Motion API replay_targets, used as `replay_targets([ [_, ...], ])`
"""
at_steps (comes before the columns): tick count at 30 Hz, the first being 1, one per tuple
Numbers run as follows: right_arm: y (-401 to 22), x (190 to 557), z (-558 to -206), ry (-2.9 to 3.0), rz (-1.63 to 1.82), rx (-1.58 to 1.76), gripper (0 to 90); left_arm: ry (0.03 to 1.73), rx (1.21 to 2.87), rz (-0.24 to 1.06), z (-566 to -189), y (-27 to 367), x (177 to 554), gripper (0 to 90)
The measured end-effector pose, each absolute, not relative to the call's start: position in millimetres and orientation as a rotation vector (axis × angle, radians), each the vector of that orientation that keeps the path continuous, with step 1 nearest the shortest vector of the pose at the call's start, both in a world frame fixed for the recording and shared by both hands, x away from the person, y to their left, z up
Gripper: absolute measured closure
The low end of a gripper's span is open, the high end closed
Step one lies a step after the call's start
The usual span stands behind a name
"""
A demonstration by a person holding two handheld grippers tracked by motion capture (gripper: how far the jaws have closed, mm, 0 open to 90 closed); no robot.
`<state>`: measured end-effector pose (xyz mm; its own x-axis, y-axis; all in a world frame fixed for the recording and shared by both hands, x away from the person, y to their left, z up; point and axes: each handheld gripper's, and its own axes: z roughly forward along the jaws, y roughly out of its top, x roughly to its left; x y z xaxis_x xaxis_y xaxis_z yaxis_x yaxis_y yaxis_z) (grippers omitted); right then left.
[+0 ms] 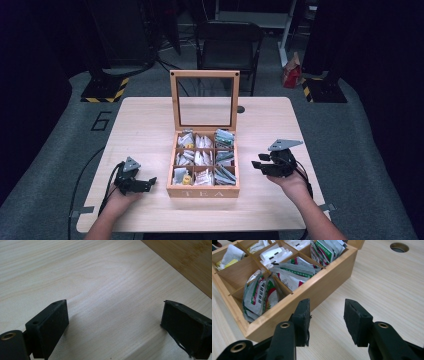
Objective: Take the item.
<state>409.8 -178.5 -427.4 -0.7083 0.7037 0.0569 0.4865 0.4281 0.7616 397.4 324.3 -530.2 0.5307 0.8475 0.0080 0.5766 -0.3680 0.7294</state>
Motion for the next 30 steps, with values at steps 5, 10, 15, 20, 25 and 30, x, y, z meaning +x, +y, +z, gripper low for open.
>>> replay_targets([
  [5, -169.5, 408.9, -417.8, 2.440, 1.161, 0.982, 58.7, 1.150, 2.085, 0.508, -530.2, 324.3, 397.4, 7.0],
  [10, -161.3, 408.7, -410.4, 2.457, 1.176, 0.945, 59.6, 1.152, 2.084, 0.506, -530.3, 324.3, 397.4, 7.0],
  [15, -151.5, 408.1, -405.2, 2.478, 1.173, 0.914, 60.7, 1.151, 2.084, 0.506, -530.3, 324.3, 397.5, 7.0],
  [20, -144.8, 408.0, -402.0, 2.493, 1.182, 0.881, 61.5, 1.151, 2.084, 0.506, -530.3, 324.3, 397.5, 7.0],
  [25, -138.9, 407.8, -400.2, 2.507, 1.200, 0.869, 62.3, 1.150, 2.085, 0.507, -530.2, 324.3, 397.4, 7.0],
  [30, -132.2, 407.8, -399.8, 2.524, 1.216, 0.849, 64.6, 1.151, 2.085, 0.506, -530.3, 324.3, 397.5, 7.1],
])
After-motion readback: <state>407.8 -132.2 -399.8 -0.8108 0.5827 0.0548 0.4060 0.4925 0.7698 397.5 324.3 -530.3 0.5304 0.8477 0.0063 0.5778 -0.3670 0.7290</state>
